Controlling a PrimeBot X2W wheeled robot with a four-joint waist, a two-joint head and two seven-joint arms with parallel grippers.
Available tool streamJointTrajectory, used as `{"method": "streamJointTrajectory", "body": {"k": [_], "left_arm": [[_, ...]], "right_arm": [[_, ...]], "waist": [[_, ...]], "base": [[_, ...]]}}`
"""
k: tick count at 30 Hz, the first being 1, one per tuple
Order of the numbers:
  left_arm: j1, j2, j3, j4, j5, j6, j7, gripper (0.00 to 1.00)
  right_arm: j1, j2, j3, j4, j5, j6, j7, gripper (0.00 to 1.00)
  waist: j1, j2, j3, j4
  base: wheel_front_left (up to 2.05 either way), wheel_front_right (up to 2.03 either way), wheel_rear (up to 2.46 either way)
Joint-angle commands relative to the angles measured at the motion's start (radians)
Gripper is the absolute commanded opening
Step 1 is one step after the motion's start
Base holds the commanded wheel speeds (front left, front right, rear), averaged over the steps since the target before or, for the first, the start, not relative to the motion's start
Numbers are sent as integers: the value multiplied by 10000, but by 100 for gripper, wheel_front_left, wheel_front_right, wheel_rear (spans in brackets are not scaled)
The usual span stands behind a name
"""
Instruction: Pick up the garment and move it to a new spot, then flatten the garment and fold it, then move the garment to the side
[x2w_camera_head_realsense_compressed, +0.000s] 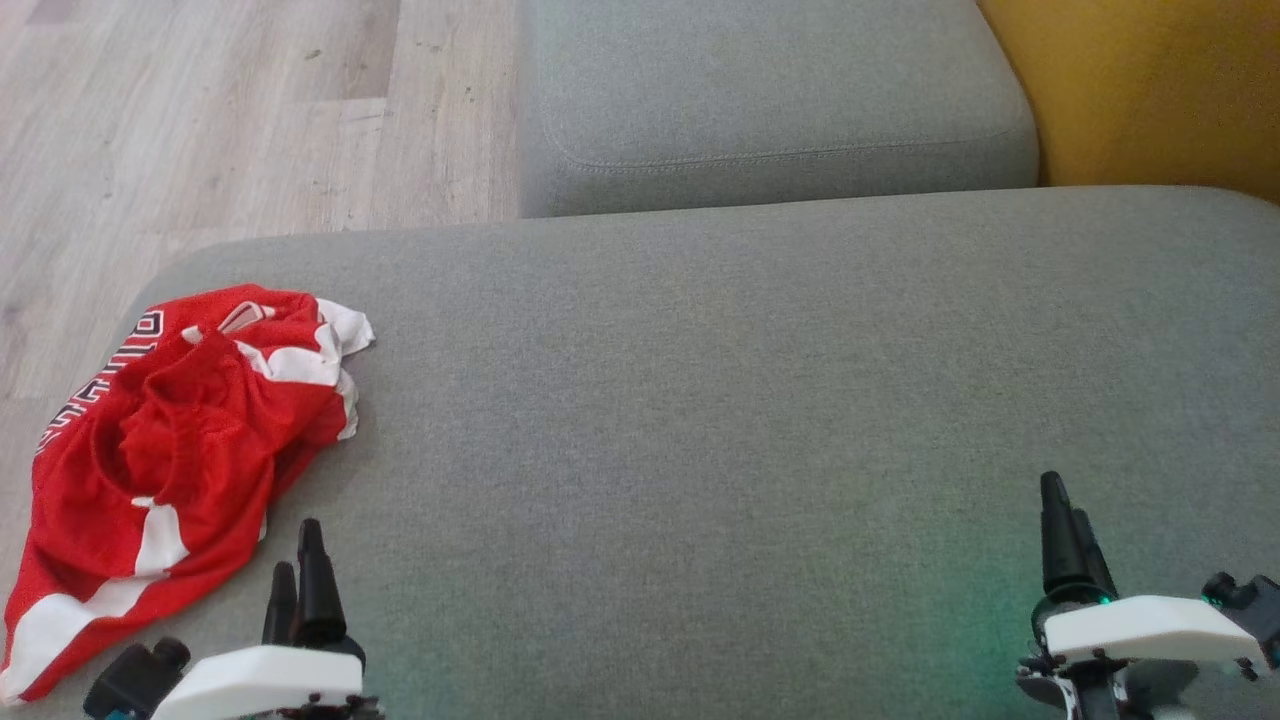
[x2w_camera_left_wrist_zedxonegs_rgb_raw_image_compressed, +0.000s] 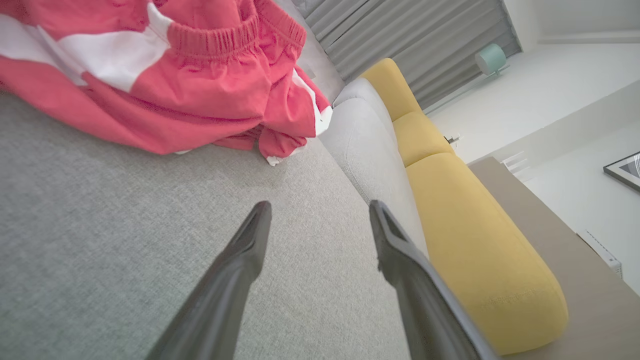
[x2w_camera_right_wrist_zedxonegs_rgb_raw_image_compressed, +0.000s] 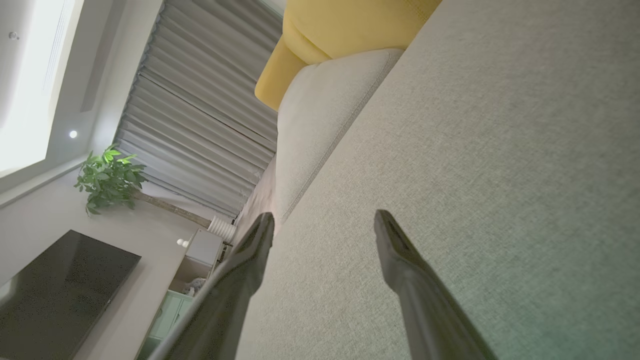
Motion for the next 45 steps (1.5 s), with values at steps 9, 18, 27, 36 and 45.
{"method": "streamJointTrajectory", "body": {"k": [9,18,27,36,45], "left_arm": [[-197,59,-130,-544,1455,44,-366,100],[-147,63,-238,-687,2646,199,-630,100],[-129,68,-394,-785,3793,292,-893,100],[-119,73,-549,-844,4916,358,-1158,100],[6,78,-666,-788,6004,308,-1422,100]], "right_arm": [[-233,-58,365,-501,-1442,38,-378,100],[-161,-65,498,-511,-2575,43,-644,100],[-72,-73,638,-611,-3738,49,-909,100],[-15,-80,784,-661,-4886,55,-1175,100],[14,-88,969,-635,-6124,61,-1440,100]], "waist": [[-1,0,-88,-47],[-1,0,-159,-60],[-1,0,-220,-81],[-1,0,-319,-62],[-1,0,-434,-21]], "base": [[0,0,0],[0,0,0],[0,0,0],[0,0,0],[0,0,0]]}}
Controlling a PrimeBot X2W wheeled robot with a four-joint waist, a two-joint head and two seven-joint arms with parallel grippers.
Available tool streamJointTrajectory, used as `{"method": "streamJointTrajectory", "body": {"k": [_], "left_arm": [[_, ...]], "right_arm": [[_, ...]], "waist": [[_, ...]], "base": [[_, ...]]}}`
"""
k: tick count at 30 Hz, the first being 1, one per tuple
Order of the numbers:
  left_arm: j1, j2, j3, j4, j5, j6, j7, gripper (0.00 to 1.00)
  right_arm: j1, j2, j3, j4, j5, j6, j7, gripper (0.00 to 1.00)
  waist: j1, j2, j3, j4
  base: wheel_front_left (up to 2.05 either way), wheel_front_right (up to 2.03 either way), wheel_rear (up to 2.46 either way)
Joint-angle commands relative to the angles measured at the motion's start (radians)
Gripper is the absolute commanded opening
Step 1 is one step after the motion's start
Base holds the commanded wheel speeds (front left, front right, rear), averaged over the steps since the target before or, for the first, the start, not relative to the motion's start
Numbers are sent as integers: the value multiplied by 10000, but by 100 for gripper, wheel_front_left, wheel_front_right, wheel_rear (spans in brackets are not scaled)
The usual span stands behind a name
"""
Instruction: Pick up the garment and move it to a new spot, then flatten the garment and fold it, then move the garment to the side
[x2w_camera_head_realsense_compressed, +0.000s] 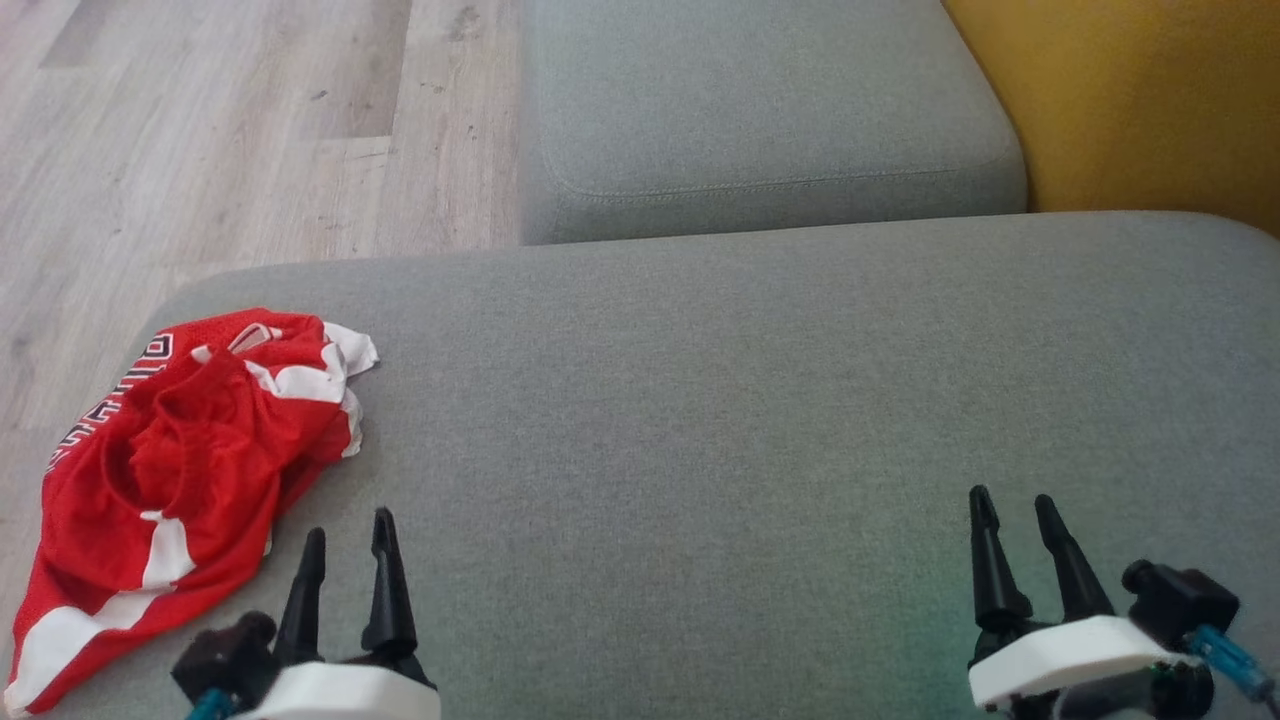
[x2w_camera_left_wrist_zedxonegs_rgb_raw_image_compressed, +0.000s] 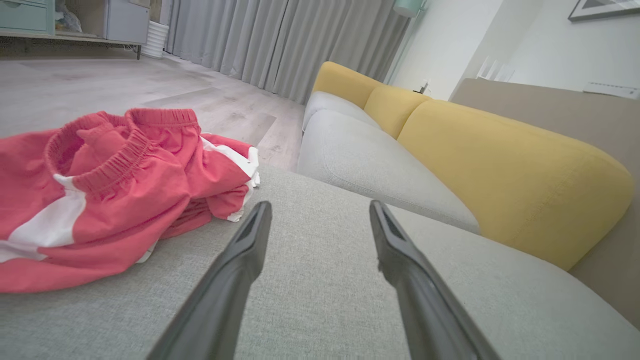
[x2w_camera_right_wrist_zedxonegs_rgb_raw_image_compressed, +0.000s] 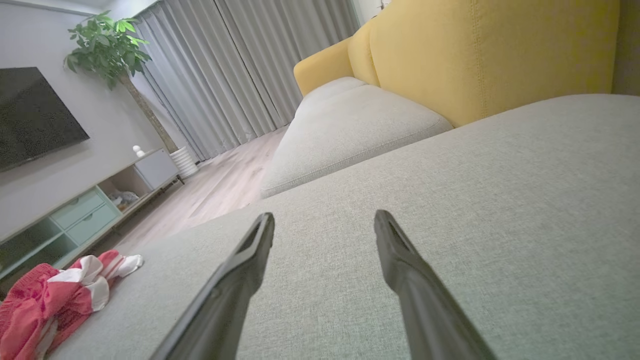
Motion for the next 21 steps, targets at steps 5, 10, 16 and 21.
{"method": "streamJointTrajectory", "body": {"k": [5,10,16,21], "left_arm": [[-203,67,107,-285,915,-85,-289,100],[-162,70,45,-267,1559,-110,-436,100],[-122,73,-28,-279,2281,-77,-612,100],[-88,76,-44,-221,2770,-42,-759,100]], "right_arm": [[-330,-86,279,-356,-949,62,-325,100],[-320,-91,341,-356,-1691,65,-473,100],[-296,-96,472,-344,-2516,69,-650,100],[-278,-100,623,-314,-3178,73,-798,100]], "waist": [[0,0,-52,6],[0,0,-121,27],[0,0,-199,22],[0,0,-249,-9]], "base": [[0,0,0],[0,0,0],[0,0,0],[0,0,0]]}}
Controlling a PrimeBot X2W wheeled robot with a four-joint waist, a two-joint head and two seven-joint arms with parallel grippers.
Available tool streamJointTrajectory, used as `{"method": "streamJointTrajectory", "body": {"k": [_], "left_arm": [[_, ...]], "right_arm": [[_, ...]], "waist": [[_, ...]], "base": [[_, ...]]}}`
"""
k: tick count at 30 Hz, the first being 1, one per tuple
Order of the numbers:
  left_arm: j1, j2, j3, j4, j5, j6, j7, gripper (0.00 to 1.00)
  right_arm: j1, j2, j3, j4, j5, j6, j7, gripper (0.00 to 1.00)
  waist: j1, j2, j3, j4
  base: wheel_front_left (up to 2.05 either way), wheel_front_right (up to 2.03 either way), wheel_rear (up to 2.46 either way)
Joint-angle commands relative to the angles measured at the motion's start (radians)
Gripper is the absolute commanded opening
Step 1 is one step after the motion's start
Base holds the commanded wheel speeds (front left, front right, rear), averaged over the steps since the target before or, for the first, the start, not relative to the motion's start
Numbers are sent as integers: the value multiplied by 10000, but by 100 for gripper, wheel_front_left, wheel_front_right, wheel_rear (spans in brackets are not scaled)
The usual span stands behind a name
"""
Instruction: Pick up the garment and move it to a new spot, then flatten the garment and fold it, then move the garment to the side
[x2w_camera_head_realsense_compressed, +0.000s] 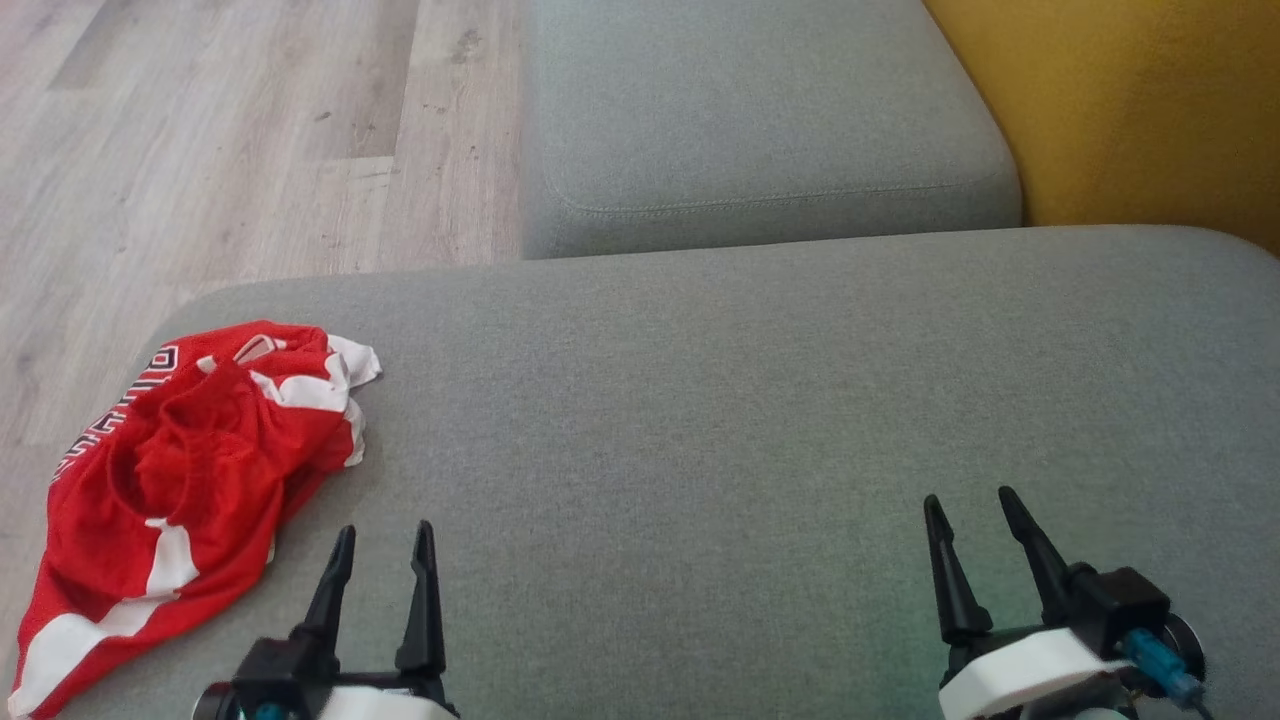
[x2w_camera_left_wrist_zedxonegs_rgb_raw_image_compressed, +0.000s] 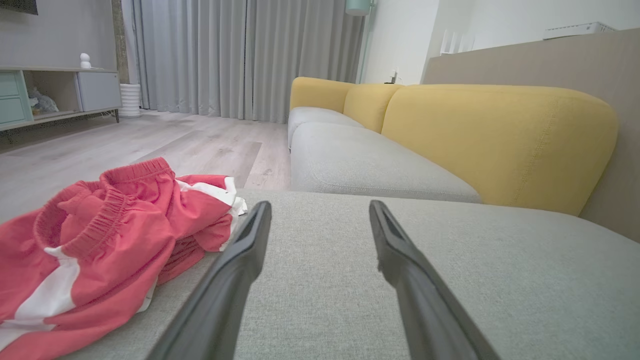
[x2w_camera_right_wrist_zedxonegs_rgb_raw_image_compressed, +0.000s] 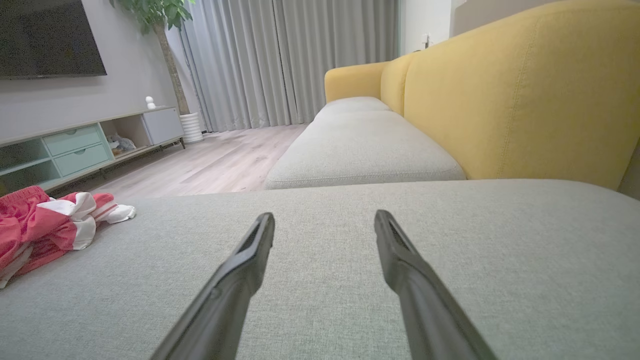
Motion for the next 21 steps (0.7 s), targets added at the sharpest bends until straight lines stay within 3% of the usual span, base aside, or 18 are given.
{"method": "streamJointTrajectory", "body": {"k": [1,10,21], "left_arm": [[-259,67,178,-290,391,35,-194,100],[-195,72,196,-287,1323,116,-452,100],[-207,72,244,-147,1153,114,-452,100]], "right_arm": [[-306,-95,274,-313,-397,71,-212,100],[-248,-103,382,-282,-1507,77,-471,100],[-155,-102,243,-93,-1364,77,-471,100]], "waist": [[1,0,-21,-8],[1,0,-166,-37],[1,0,-182,-6]], "base": [[0,0,0],[0,0,0],[0,0,0]]}}
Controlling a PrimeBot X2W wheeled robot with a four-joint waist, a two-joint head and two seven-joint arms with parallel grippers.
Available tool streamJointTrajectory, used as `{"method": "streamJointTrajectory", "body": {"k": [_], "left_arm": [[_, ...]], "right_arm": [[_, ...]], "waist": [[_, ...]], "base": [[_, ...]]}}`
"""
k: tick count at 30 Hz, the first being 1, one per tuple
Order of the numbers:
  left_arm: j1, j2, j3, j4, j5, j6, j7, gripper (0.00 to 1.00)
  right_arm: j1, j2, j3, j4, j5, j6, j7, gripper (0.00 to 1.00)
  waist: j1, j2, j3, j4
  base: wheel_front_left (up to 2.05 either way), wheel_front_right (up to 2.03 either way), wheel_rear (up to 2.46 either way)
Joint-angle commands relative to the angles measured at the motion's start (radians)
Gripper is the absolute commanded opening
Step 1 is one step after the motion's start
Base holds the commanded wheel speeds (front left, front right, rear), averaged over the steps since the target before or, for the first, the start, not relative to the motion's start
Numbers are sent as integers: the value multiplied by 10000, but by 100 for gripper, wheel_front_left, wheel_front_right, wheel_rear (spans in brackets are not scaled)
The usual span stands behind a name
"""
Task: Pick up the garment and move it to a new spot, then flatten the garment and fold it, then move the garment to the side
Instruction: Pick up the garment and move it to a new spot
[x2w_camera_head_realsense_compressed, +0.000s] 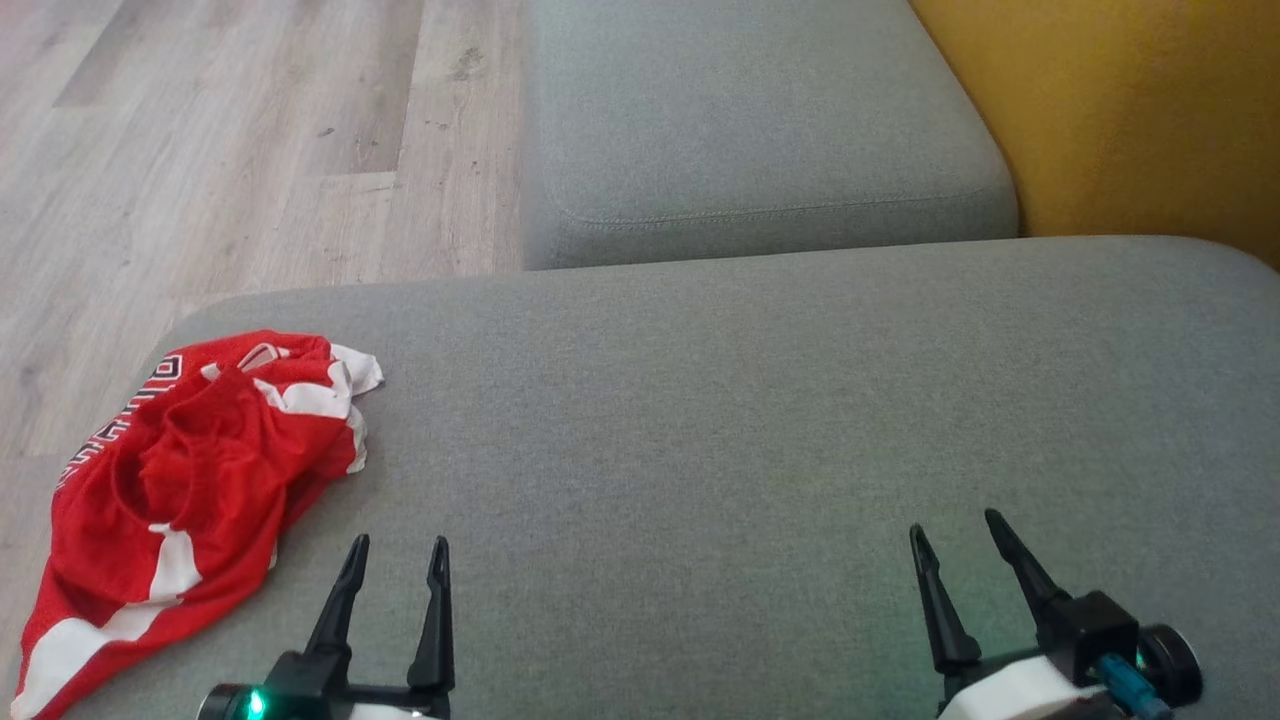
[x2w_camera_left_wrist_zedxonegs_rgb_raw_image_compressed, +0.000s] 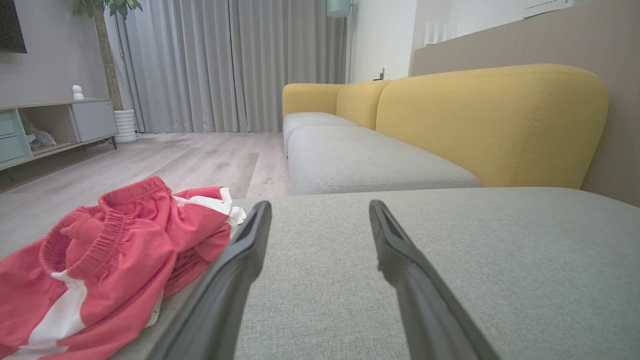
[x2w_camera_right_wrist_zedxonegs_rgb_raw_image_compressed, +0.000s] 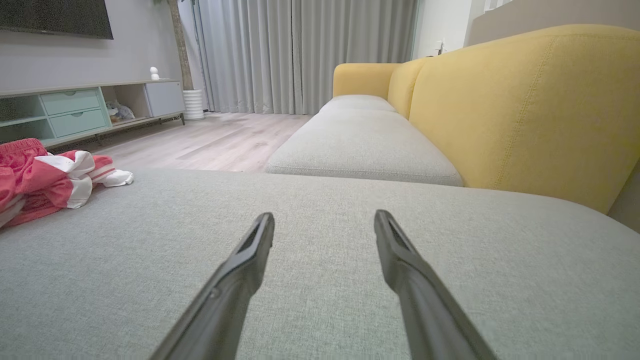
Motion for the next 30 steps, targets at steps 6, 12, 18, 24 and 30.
{"method": "streamJointTrajectory", "body": {"k": [6,12,18,24,30], "left_arm": [[-483,64,290,-173,-18,-68,-95,100],[-671,64,317,-138,49,-70,-95,100],[-747,64,506,-142,280,-153,-95,100],[-593,102,1003,-217,442,-140,-95,100],[-535,130,1645,-500,476,-31,-95,100]], "right_arm": [[-319,-99,150,-261,173,77,-136,100],[-249,-99,148,-300,290,77,-136,100],[-338,-99,82,-346,435,77,-136,100],[-421,-99,214,-364,645,77,-136,100],[-609,-99,366,-324,578,77,-136,100]], "waist": [[0,0,73,241],[0,0,211,1247],[0,0,407,2741],[0,0,529,3893],[0,0,775,4411]], "base": [[0,0,0],[0,0,0],[0,0,0],[0,0,0],[0,0,0]]}}
